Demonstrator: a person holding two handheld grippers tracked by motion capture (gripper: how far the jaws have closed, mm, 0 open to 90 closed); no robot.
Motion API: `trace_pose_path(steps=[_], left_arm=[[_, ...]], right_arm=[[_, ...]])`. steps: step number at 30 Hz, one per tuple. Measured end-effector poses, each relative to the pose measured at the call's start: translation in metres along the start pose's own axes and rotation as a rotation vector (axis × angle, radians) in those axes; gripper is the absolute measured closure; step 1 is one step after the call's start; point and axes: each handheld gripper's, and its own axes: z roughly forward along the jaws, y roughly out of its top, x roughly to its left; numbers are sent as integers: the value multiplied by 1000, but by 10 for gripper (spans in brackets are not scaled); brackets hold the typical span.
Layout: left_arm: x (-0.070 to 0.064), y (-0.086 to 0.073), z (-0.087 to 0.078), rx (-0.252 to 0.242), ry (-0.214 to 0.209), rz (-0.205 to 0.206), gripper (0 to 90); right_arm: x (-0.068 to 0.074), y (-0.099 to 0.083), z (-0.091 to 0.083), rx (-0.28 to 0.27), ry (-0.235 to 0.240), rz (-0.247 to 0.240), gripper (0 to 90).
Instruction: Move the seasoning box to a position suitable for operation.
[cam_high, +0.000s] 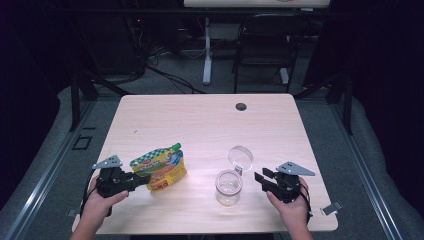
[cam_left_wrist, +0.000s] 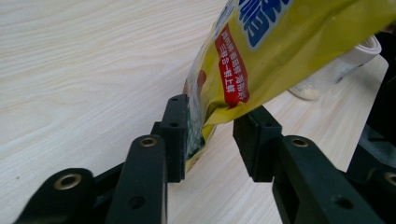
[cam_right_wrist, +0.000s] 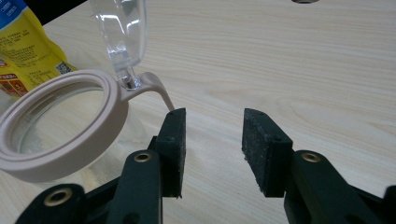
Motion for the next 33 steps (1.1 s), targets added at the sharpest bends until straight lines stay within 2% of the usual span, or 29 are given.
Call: trace_pose_path(steps=[3, 6, 15, 22, 29, 31, 33], left_arm=[[1, 2, 5, 2, 6, 2, 615], [2, 4, 10, 14, -7, 8, 603], [3, 8, 29, 26, -31, 20, 468], [3, 9, 38, 45, -24, 45, 442], [4, 7, 46, 67, -18, 46, 429], [5, 5, 48, 48, -24, 34, 429], [7, 4, 50, 49, -25, 29, 429]], right_arm=[[-1, -1, -2, 2, -3, 3, 600], [-2, -3, -6, 3, -13, 3, 599], [-5, -11, -17, 1, -40, 18, 595], [-6, -13, -21, 0, -48, 23, 593], [-6, -15, -23, -5, -50, 24, 592], [-6, -15, -24, -3, -57, 29, 591], [-7, -15, -24, -4, -55, 30, 591]])
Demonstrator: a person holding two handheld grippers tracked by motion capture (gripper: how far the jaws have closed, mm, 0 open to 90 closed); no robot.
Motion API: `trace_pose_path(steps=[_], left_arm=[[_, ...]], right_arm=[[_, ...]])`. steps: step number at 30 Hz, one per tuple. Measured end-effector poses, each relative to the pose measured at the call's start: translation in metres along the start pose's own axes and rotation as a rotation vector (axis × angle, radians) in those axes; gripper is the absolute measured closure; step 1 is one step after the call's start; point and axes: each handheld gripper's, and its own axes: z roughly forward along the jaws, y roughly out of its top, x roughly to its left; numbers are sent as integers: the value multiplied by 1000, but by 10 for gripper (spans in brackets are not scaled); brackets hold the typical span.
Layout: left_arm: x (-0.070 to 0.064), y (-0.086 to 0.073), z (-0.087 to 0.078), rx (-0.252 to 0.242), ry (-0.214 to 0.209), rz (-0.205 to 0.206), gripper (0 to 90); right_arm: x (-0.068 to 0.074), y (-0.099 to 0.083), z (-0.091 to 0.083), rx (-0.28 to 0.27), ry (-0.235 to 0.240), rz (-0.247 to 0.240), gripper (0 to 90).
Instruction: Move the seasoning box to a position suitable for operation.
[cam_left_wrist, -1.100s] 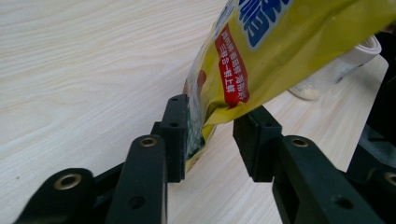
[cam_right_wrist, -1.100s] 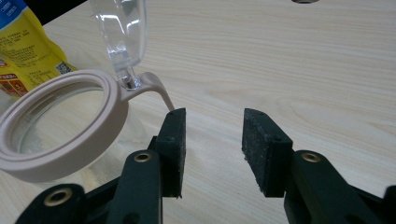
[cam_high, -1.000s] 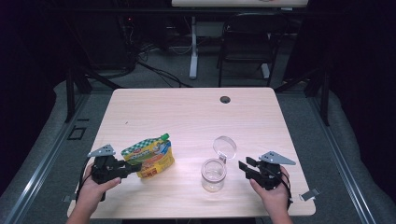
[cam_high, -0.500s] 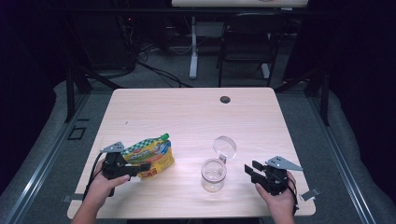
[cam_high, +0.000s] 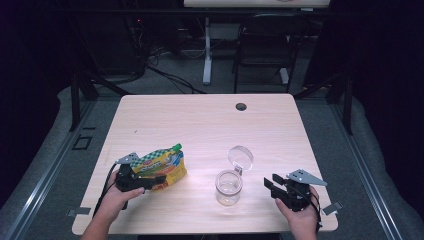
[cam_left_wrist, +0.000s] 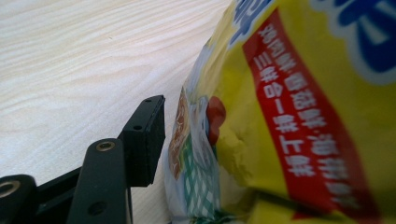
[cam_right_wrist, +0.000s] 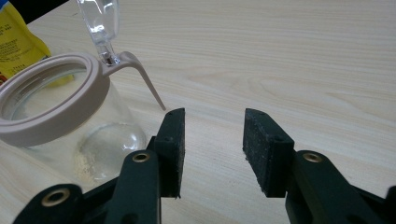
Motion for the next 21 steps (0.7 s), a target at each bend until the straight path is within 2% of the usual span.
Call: trace_pose_path(steps=[4, 5, 8, 21], left_arm=[[2, -3, 3, -8, -5, -8, 428], [2, -3, 4, 10, 2, 1, 426], [1, -3, 6, 9, 13, 10, 426], [3, -12, 10, -44, 0, 28, 425]], right_arm=[[0, 0, 0, -3, 0, 0, 589], [0, -1, 0, -3, 1, 2, 588], [0, -1, 0, -3, 1, 5, 584], [0, -1, 0, 1, -3, 5, 582]])
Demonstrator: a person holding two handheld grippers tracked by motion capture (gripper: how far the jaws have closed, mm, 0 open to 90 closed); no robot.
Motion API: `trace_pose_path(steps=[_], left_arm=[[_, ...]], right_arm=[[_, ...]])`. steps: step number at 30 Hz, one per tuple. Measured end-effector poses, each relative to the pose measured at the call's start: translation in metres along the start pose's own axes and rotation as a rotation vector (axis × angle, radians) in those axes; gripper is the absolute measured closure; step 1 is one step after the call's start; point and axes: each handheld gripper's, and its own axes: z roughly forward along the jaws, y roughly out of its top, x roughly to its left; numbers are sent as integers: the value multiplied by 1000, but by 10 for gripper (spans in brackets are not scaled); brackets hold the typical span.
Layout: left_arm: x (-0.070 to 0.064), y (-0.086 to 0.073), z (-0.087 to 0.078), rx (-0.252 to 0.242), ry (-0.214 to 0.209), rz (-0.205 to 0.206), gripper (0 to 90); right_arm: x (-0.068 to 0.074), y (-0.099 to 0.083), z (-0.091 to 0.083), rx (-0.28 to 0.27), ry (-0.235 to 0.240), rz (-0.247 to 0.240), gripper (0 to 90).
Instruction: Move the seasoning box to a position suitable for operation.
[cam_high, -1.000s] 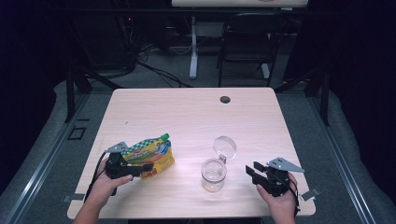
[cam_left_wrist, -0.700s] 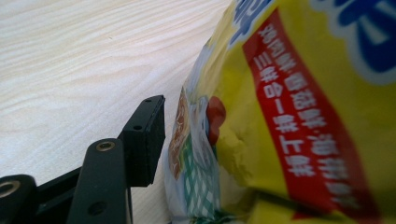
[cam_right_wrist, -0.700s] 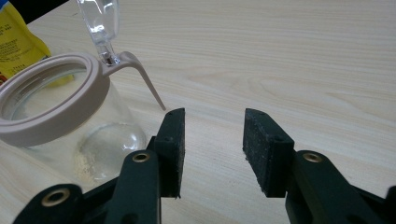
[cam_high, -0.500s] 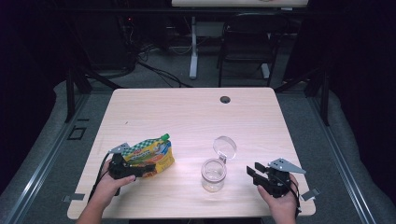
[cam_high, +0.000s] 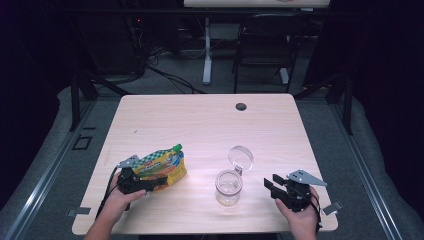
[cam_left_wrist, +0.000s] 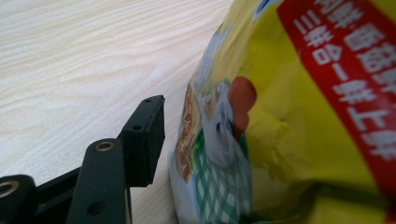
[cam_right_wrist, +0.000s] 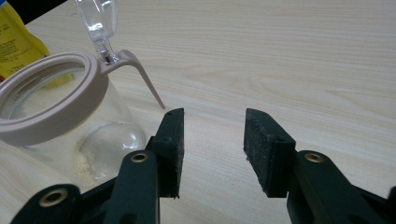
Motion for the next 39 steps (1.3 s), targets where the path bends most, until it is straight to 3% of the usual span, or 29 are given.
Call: trace_pose_path(steps=[4, 10, 28, 39], left_arm=[[-2, -2, 5, 17, 0, 18, 422], [-5, -4, 9, -1, -6, 43, 422], [4, -8, 9, -56, -52, -17, 504], [2, -8, 9, -63, -45, -14, 543]], right_arm=[[0, 0, 0, 1, -1, 0, 582], [-1, 0, -1, 2, -1, 0, 582], [0, 0, 0, 4, 0, -1, 581], [0, 0, 2, 6, 0, 0, 581]])
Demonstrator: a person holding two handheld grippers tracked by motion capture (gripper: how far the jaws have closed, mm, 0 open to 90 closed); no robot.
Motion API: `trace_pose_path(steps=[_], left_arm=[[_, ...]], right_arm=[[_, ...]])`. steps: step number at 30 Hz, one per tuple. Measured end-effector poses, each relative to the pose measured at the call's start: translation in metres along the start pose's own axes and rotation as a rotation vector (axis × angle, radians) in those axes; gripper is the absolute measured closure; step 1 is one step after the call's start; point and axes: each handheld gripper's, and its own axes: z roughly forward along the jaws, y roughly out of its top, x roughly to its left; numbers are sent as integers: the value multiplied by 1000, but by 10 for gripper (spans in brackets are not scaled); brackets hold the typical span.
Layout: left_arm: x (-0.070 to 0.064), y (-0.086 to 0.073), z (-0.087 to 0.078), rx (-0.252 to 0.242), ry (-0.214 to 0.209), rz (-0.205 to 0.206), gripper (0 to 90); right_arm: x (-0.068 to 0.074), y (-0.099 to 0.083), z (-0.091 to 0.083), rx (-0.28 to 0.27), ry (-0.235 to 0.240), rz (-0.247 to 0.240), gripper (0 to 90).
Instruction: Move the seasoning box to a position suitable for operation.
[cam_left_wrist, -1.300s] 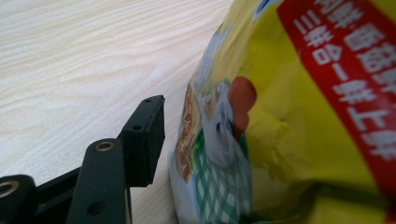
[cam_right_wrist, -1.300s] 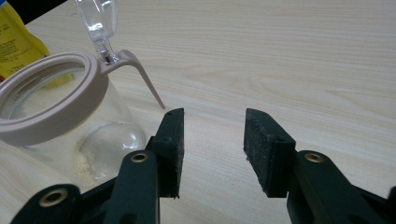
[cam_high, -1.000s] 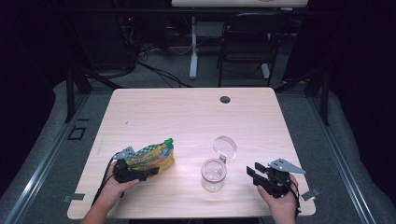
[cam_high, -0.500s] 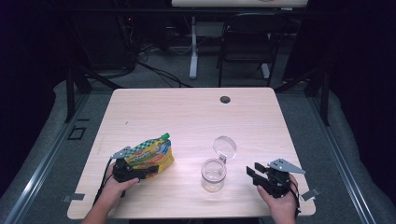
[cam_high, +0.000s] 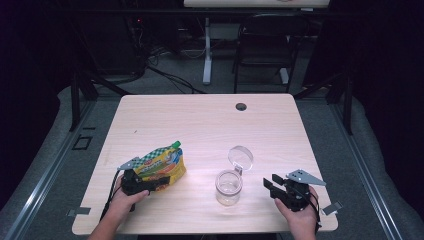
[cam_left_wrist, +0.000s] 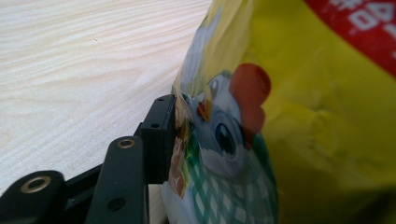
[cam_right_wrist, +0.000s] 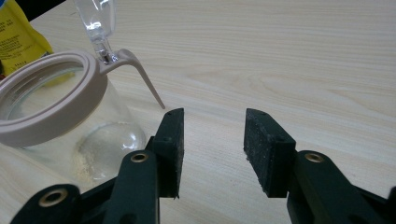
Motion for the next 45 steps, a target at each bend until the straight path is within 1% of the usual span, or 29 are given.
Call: trace_pose_path(steps=[2, 6, 8, 14, 18, 25, 27, 30, 32, 37, 40, 45], left_arm=[[-1, -1, 0, -6, 5, 10, 568], [-1, -1, 1, -15, 16, 13, 578], [-2, -2, 0, -17, 26, 21, 590], [-2, -2, 0, -29, 34, 18, 609], [-2, -2, 0, -27, 33, 22, 612], [-4, -1, 0, -27, 46, 26, 622], [-5, 0, -1, -20, 53, 34, 624], [-6, 2, -2, -5, 71, 59, 626], [-8, 3, -4, 4, 82, 66, 628], [-11, 6, -8, -10, 95, 85, 630], [-14, 11, -11, -15, 108, 105, 631], [-21, 18, -12, -28, 115, 144, 631]], right_arm=[[0, 0, 0, -1, -1, 3, 581], [0, 0, 1, -1, 2, 6, 581], [0, 1, 2, 4, -1, 2, 581], [0, 2, 4, 4, 3, -4, 580], [0, 2, 4, 3, 3, -3, 581], [-1, 4, 6, 1, 6, 3, 581], [-1, 4, 7, 0, 7, -2, 581], [0, 5, 8, 0, 12, -6, 581], [2, 5, 8, 1, 16, -10, 581], [5, 6, 9, 1, 24, -26, 581], [5, 5, 8, 5, 23, -30, 581], [4, 6, 5, -9, 24, -40, 578]])
